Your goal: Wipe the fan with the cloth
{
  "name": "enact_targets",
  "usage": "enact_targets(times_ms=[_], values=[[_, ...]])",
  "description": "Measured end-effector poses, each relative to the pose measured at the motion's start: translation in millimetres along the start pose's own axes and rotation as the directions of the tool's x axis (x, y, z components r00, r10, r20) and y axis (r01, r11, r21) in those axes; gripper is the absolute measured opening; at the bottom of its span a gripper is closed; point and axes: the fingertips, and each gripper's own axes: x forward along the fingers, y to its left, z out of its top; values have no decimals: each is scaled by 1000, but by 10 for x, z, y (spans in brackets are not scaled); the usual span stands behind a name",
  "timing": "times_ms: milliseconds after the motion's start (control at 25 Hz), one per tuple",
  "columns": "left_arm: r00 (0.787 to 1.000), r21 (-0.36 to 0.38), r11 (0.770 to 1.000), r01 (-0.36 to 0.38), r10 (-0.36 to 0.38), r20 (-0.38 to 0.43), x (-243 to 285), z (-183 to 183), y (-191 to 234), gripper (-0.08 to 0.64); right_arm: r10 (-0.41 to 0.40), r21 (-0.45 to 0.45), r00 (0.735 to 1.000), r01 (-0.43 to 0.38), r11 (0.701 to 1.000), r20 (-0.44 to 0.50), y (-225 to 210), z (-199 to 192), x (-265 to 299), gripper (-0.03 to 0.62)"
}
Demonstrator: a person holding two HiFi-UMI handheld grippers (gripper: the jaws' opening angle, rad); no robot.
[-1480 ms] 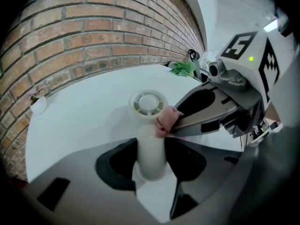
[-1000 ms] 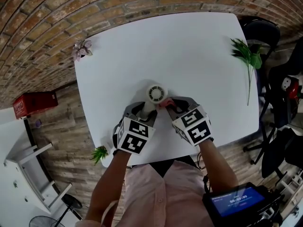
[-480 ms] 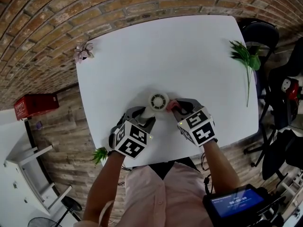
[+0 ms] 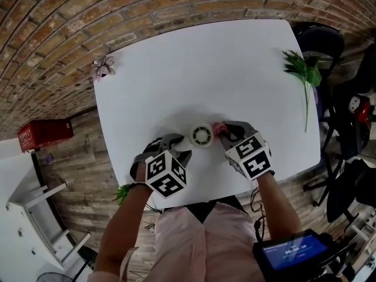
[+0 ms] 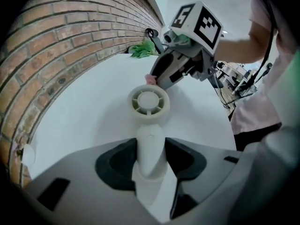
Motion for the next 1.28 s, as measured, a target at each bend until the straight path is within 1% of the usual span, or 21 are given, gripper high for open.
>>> enact_targets(times_ms=[120, 240, 320, 360, 440, 520, 600, 680, 720, 800, 840, 880, 920, 960, 1000, 1080, 1120, 1160, 1280], values=[[1000, 75, 997, 15, -13, -27, 14, 17, -22, 195, -5, 3, 1000, 5, 1000, 1, -22, -14, -22, 54], [998, 165, 986, 37, -27, -63, 35, 40, -49, 193, -11, 0, 1000, 11, 1000, 0, -39, -38, -44, 53], [995, 249, 967, 54, -32, -93, 46, 61, -69, 193, -8, -8, 1000, 8, 1000, -3, -37, -52, -64, 54], [993, 302, 951, 63, -31, -111, 51, 77, -84, 193, -4, -12, 1000, 4, 1000, -2, -33, -56, -82, 54], [988, 413, 906, 88, -27, -152, 64, 112, -128, 193, 3, -19, 1000, -3, 1000, 9, -39, -41, -141, 55], [981, 507, 853, 121, -26, -191, 80, 133, -174, 193, -1, -32, 1000, 1, 999, 23, -73, -6, -212, 55], [974, 584, 797, 154, -25, -224, 92, 136, -208, 193, 5, -65, 1000, -3, 998, 29, -82, 34, -254, 55], [968, 650, 738, 181, -16, -251, 101, 132, -236, 193, 30, -139, 999, -27, 990, 24, -35, 60, -257, 57], [965, 677, 711, 190, -10, -261, 103, 131, -248, 193, 48, -189, 999, -44, 981, 16, 4, 59, -249, 57], [962, 717, 667, 201, 2, -272, 108, 134, -267, 193, 84, -305, 996, -83, 949, -11, 91, 32, -220, 57], [962, 731, 651, 204, 7, -275, 111, 137, -275, 193, 104, -367, 994, -108, 924, -30, 140, 9, -202, 57], [961, 744, 635, 208, 10, -276, 113, 139, -282, 193, 126, -429, 991, -136, 893, -53, 194, -21, -183, 57], [960, 758, 618, 211, 13, -278, 114, 141, -290, 193, 147, -493, 986, -168, 854, -81, 250, -58, -163, 57], [959, 772, 598, 216, 17, -281, 115, 142, -299, 193, 166, -558, 980, -201, 805, -112, 305, -100, -142, 57], [958, 786, 577, 221, 23, -286, 117, 144, -306, 193, 182, -621, 973, -233, 748, -144, 355, -143, -122, 55], [954, 812, 534, 234, 33, -297, 124, 146, -321, 193, 210, -728, 957, -290, 621, -202, 446, -211, -88, 55], [953, 823, 514, 242, 35, -302, 126, 145, -332, 193, 224, -766, 948, -314, 561, -225, 488, -229, -76, 55], [951, 832, 495, 251, 37, -308, 127, 141, -344, 193, 237, -794, 940, -334, 507, -244, 525, -237, -66, 54], [946, 851, 449, 273, 37, -323, 127, 129, -370, 193, 272, -846, 916, -383, 370, -295, 624, -223, -32, 54]])
